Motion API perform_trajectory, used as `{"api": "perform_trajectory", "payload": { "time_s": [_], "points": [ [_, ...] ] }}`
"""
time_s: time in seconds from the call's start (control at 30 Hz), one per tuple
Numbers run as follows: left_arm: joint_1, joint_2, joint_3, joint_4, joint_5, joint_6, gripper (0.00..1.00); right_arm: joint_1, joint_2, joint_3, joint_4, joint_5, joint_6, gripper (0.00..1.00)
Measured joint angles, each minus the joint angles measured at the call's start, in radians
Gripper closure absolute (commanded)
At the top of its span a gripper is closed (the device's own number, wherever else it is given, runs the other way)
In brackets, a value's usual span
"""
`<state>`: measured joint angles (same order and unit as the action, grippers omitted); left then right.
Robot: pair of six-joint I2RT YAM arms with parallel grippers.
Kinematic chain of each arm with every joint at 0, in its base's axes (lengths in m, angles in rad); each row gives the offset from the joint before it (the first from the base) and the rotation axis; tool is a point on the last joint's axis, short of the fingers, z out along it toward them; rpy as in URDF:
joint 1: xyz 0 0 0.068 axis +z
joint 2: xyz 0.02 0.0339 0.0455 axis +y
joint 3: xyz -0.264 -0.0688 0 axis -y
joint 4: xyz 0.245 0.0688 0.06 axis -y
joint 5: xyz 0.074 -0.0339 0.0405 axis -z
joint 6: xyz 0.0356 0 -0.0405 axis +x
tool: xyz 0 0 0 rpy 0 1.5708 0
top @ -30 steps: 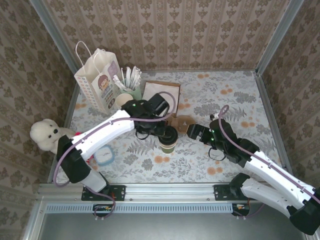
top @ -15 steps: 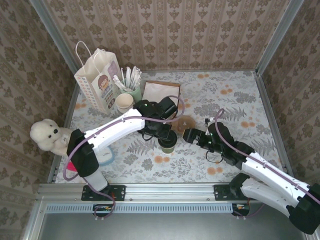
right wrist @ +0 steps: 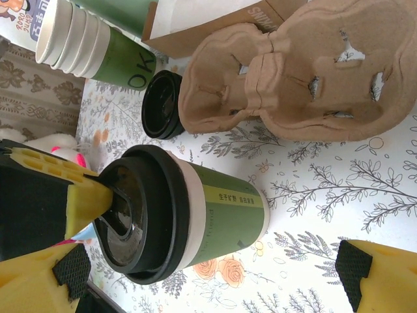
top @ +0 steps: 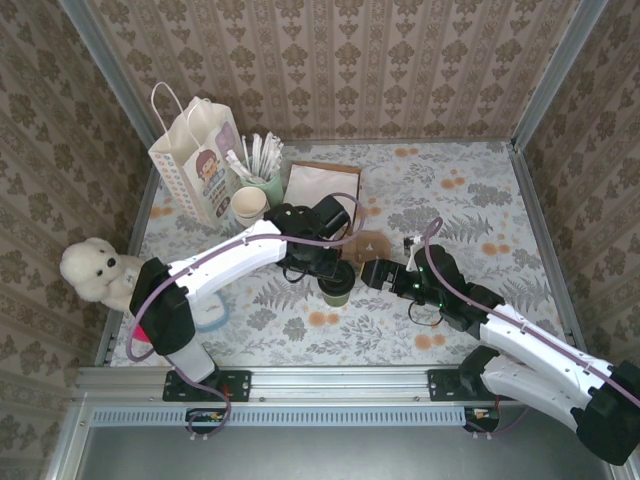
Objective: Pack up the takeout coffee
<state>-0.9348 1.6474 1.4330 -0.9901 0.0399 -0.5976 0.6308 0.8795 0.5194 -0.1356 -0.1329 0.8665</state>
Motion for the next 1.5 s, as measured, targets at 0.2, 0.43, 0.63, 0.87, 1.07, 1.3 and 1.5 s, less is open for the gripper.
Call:
{"api": "perform_trajectory", "payload": {
  "time_s": [0.2, 0.43, 0.63, 0.87, 1.07, 1.3, 1.5],
  "points": [
    [0.0, 0.0, 0.0, -0.001, 0.003, -0.002, 1.0, 0.0, 0.006, 0.0, 0.003, -0.005, 0.0, 0.0],
    [0.0, 0.0, 0.0, -0.001, 0.017, -0.002, 1.0, 0.0, 0.033, 0.0, 0.005, -0.015, -0.005, 0.0],
    [0.0, 0.0, 0.01, -0.032, 0.016, -0.001, 1.0, 0.0, 0.044, 0.0, 0.005, -0.031, -0.008, 0.0],
    [0.0, 0.0, 0.033, -0.047, 0.016, -0.001, 1.0, 0.0, 0.047, 0.0, 0.005, -0.034, -0.011, 0.0],
    [0.0, 0.001, 0.032, -0.047, 0.014, -0.001, 1.0, 0.0, 0.059, 0.0, 0.005, -0.04, -0.023, 0.0],
    [0.0, 0.001, 0.009, -0.04, 0.012, -0.002, 1.0, 0.0, 0.083, 0.0, 0.005, -0.059, -0.026, 0.01],
    [0.0, 0.001, -0.002, -0.026, 0.008, -0.002, 1.0, 0.0, 0.104, 0.0, 0.005, -0.076, -0.027, 0.01]
  ]
}}
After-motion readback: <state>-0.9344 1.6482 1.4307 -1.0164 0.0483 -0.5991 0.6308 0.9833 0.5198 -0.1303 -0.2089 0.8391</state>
